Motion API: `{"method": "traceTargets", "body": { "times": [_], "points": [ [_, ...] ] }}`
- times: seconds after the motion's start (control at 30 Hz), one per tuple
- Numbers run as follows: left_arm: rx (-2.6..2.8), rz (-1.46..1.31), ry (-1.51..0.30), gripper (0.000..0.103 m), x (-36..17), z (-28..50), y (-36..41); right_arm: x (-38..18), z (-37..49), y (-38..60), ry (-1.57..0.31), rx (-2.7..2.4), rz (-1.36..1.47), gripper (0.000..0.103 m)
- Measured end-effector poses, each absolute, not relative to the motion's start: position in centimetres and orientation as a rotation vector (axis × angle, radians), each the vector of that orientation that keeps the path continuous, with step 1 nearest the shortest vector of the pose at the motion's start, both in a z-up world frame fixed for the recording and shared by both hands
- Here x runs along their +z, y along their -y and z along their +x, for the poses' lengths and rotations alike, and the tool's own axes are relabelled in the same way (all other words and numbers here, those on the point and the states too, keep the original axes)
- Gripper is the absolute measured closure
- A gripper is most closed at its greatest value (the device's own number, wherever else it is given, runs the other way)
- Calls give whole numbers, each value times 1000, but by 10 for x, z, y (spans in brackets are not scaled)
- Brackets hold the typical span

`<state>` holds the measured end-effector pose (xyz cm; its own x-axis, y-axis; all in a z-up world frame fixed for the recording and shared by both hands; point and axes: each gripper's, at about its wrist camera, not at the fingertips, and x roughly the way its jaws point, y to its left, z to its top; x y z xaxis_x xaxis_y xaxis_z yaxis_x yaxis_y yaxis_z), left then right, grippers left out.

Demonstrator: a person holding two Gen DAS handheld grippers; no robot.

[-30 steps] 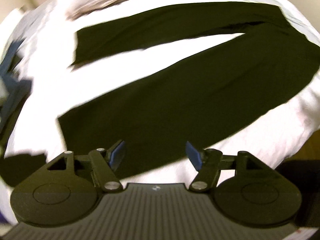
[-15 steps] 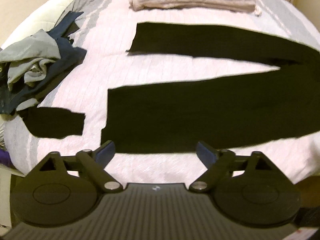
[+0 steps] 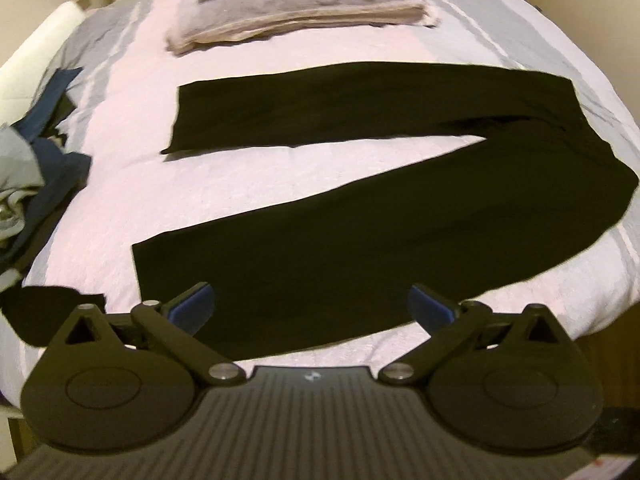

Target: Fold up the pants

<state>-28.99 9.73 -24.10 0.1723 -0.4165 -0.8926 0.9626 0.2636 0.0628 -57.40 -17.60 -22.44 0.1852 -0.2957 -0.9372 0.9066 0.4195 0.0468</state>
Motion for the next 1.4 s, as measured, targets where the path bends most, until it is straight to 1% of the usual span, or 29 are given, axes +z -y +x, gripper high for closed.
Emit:
{"method": "traceTargets", "body": {
  "times": [0.33, 0.57, 0.83, 1.13, 1.4],
  "points": [
    [-1212, 814, -897, 1, -239, -322, -83, -220, -554, 162, -1048, -952, 710, 22],
    [-1208, 816, -907, 1, -239, -325, -85, -228, -533, 153, -1076, -904, 667, 22],
    [-1138, 812, -930, 1, -242, -304, -100, -239, -502, 150, -1104, -821, 643, 22],
    [-1018, 777, -963, 1, -245, -269, -135, -255, -457, 140, -1151, -717, 603, 22],
    [-982, 737, -990, 1, -249, -255, -148, -261, -434, 136, -1181, -692, 579, 22]
  ]
}}
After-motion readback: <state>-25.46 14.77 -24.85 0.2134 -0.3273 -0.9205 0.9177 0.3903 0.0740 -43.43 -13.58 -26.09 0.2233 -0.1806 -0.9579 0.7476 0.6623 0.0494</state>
